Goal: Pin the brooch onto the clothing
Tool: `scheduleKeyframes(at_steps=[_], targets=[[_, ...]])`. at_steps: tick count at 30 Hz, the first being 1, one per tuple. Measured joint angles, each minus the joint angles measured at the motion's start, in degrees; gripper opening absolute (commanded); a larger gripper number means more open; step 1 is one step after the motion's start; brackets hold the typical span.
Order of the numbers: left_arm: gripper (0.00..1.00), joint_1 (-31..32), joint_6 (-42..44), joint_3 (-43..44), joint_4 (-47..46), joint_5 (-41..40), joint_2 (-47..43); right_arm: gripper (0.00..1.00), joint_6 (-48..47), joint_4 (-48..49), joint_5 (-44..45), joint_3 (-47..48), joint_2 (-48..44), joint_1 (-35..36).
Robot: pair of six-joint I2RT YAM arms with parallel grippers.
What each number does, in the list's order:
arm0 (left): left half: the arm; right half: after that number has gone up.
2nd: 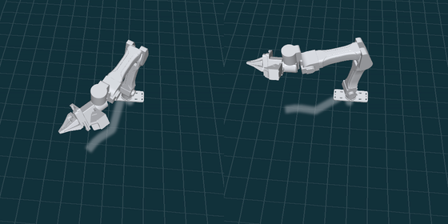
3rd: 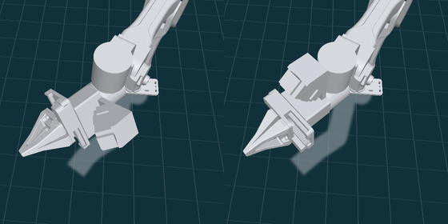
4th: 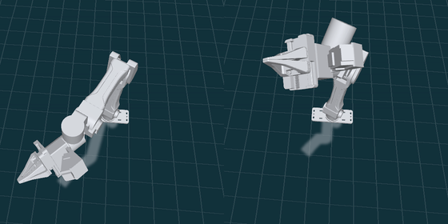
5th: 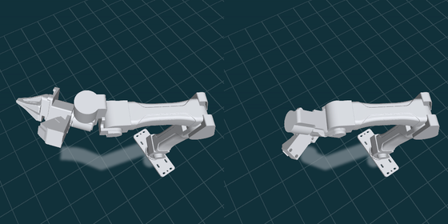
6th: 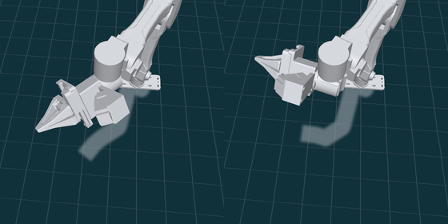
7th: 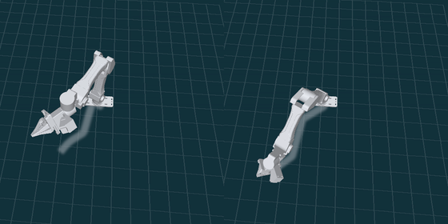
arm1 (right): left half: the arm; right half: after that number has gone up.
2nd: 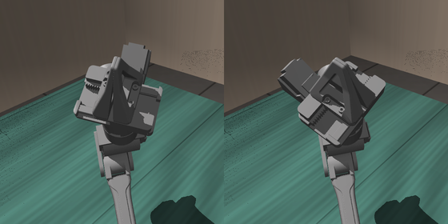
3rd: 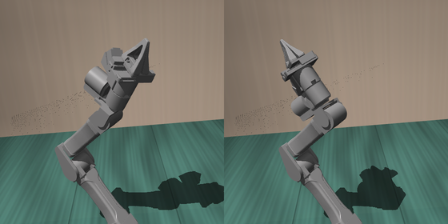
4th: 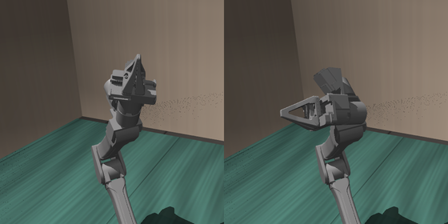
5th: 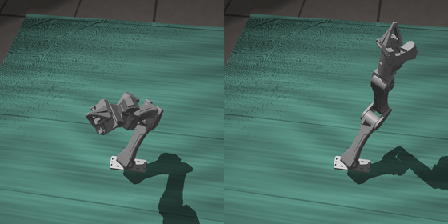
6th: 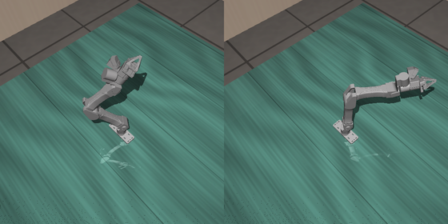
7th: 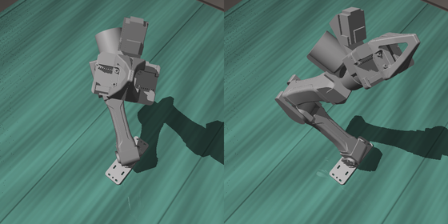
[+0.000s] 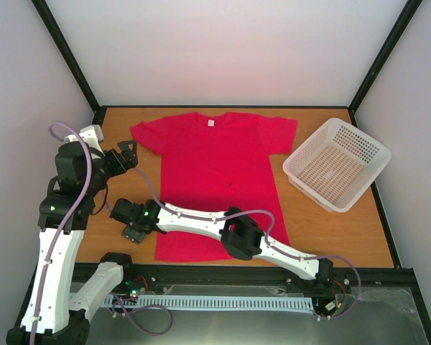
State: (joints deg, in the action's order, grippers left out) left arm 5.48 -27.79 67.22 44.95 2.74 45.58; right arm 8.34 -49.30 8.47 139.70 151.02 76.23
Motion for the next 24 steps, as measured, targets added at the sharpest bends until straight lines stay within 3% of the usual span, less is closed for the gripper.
scheduleKeyframes(at_steps=[6,18,24], targets=[[1.00,0.0,0.0,0.0,0.0,0.0,0.0,0.73,0.0,-0.9,0.7,2.1,1.0,0.0],[1.00,0.0,0.0,0.0,0.0,0.0,0.0,0.77,-0.2,-1.4,0.8,2.8,1.9,0.0],[1.00,0.0,0.0,0.0,0.0,0.0,0.0,0.74,-0.2,-1.6,0.7,2.9,2.5,0.0]])
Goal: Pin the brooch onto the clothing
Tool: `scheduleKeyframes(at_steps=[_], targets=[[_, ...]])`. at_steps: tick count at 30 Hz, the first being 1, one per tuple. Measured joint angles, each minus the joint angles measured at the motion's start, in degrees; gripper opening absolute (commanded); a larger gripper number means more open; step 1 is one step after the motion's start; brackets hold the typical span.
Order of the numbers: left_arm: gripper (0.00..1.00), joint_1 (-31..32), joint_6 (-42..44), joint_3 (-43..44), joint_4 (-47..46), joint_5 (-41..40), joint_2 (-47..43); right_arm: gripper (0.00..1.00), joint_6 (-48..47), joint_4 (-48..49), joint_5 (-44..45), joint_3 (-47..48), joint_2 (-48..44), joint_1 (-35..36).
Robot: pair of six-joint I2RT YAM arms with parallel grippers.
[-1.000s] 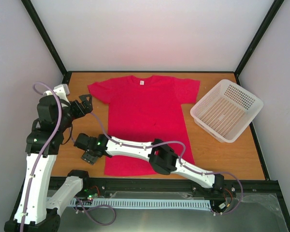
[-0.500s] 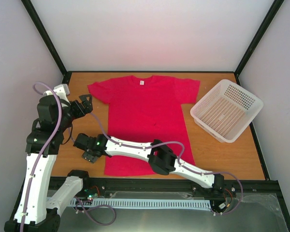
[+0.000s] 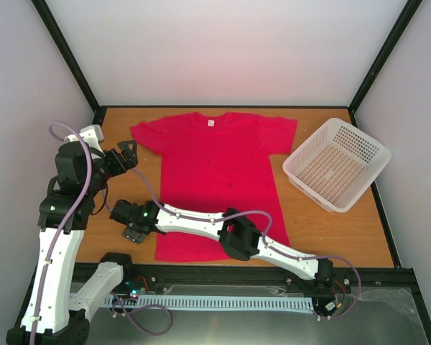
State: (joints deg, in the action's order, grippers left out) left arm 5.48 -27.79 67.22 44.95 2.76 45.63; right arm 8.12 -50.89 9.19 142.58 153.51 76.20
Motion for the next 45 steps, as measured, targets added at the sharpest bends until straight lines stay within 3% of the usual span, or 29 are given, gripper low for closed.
scheduleKeyframes(at_steps=[18,34,41,45], targets=[[1.00,0.0,0.0,0.0,0.0,0.0,0.0,0.46,0.2,0.0,0.2,0.1,0.3,-0.1],[1.00,0.0,0.0,0.0,0.0,0.0,0.0,0.42,0.3,0.5,0.7,-0.7,-0.6,-0.1],[1.00,0.0,0.0,0.0,0.0,0.0,0.0,0.41,1.2,2.3,0.7,-7.9,-9.2,-0.1],[1.00,0.0,0.0,0.0,-0.1,0.0,0.0,0.41,1.9,5.6,0.8,-16.6,-17.1,-0.4]])
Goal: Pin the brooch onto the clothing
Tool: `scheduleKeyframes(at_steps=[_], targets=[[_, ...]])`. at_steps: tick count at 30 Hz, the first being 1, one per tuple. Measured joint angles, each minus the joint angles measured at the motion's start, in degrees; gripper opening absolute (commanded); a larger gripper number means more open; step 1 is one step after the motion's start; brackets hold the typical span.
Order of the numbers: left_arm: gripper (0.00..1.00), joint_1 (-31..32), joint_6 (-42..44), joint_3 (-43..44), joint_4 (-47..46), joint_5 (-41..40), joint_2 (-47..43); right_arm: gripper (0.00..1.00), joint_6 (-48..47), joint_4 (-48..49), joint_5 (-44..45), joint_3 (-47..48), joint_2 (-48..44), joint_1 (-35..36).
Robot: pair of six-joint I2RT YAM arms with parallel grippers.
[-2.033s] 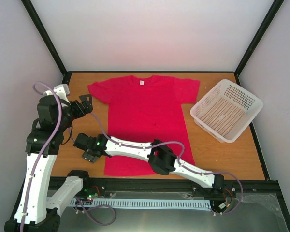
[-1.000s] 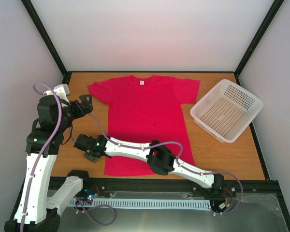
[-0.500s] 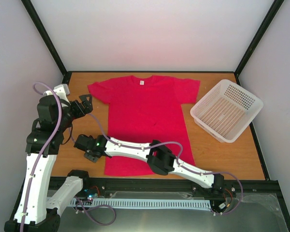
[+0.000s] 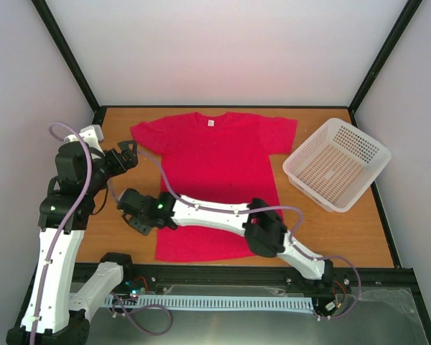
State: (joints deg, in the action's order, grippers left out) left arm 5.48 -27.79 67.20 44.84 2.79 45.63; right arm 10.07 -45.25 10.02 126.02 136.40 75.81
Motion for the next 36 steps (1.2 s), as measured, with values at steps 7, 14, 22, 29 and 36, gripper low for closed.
scheduleKeyframes(at_steps=[7,14,22,29,36], targets=[[1.00,0.0,-0.5,-4.2,-3.5,2.9,0.2,0.40,1.6,13.1,-6.9,-37.0,-23.8,-6.0],[0.99,0.0,-4.2,-14.5,-12.6,14.6,2.8,0.41,0.9,26.6,-20.9,-64.0,-44.6,-24.6],[0.87,2.1,-12.7,-23.4,-28.7,38.4,16.0,0.42,-4.3,36.7,-34.3,-73.5,-56.9,-34.3],[0.73,13.0,-18.3,-24.0,-37.1,43.8,22.3,0.42,-6.8,40.3,-39.3,-73.6,-57.5,-34.5],[0.55,17.7,-20.7,-24.0,-40.9,43.4,25.0,0.42,-7.1,41.5,-40.1,-73.4,-57.2,-34.5]])
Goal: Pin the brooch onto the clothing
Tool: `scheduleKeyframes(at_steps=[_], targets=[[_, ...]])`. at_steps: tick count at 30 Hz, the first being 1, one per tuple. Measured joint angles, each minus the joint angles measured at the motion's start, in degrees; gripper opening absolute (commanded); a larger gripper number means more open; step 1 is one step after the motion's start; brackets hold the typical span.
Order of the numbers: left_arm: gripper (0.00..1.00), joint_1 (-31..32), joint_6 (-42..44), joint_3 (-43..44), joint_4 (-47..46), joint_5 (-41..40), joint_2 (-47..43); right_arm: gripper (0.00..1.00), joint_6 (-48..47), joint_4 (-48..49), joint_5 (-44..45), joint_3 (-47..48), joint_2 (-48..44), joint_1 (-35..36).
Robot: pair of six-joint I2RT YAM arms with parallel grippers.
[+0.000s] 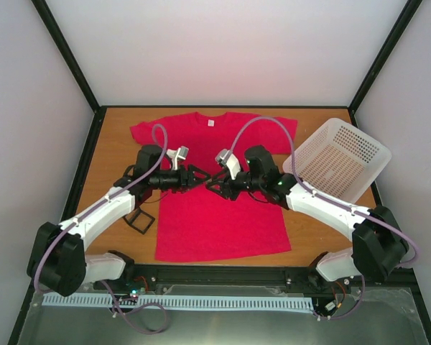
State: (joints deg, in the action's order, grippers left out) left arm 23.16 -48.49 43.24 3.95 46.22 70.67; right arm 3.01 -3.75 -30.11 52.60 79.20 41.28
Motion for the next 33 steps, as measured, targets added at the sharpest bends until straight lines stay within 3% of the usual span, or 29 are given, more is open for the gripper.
scheduleKeyframes(at_steps=[10,21,33], targets=[[0.29,2.4,-0.3,0.7,0.6,-3.2,0.9,0.42,-0.7,-0.3,-0.4,0.2,1.8,0.0],[0.23,2.4,-1.7,0.5,0.5,-3.3,-1.0,0.42,-0.7,0.3,-1.0,0.2,2.6,0.0],[0.01,2.3,-3.5,0.3,0.7,-4.4,-1.6,0.43,-0.7,0.5,-0.5,0.2,2.6,0.0]])
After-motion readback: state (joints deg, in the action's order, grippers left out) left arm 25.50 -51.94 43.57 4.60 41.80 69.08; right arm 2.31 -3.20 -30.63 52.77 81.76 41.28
